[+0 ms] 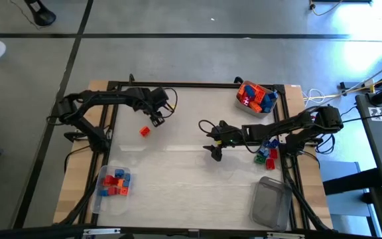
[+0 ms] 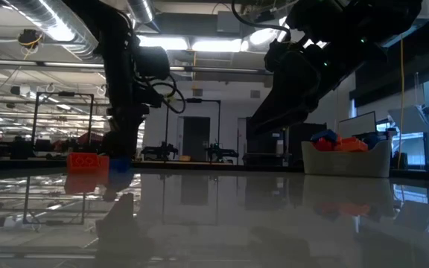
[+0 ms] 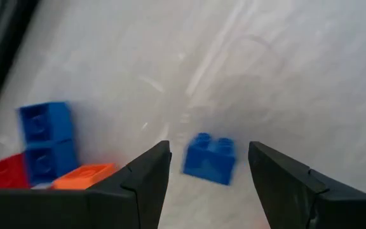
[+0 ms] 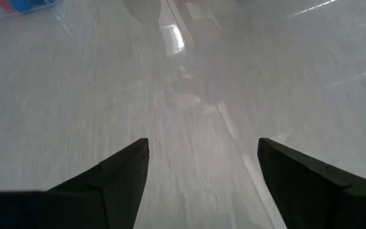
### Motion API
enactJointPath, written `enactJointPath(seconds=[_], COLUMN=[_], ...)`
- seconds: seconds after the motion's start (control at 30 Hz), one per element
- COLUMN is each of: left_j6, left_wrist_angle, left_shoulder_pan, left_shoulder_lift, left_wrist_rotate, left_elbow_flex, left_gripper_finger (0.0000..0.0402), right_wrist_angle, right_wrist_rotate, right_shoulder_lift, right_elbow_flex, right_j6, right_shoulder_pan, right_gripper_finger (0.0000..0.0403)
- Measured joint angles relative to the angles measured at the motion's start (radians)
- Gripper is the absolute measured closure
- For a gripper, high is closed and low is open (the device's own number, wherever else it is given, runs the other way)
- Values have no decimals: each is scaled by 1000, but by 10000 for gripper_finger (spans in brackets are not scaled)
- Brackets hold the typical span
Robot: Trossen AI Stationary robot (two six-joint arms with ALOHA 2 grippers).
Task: Sort blocks by size
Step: Put the blue game piece into the transparent bin
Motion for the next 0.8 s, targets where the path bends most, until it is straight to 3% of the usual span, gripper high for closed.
enactJointPath(seconds=[0.37, 0.8], left_j6=[105, 157], left_wrist_angle=[-9, 169], left_shoulder_pan=[33, 66], left_shoulder_lift=[9, 10], left_wrist_rotate=[40, 91], left_elbow_flex=[-28, -146], left_gripper_finger=[202, 202], right_wrist_angle=[-1, 0], right_wrist_rotate=[0, 0], right_shoulder_lift=[0, 0], right_elbow_flex=[0, 0], right_j6=[0, 0], right_shoulder_pan=[0, 0], right_gripper_finger=[109, 109])
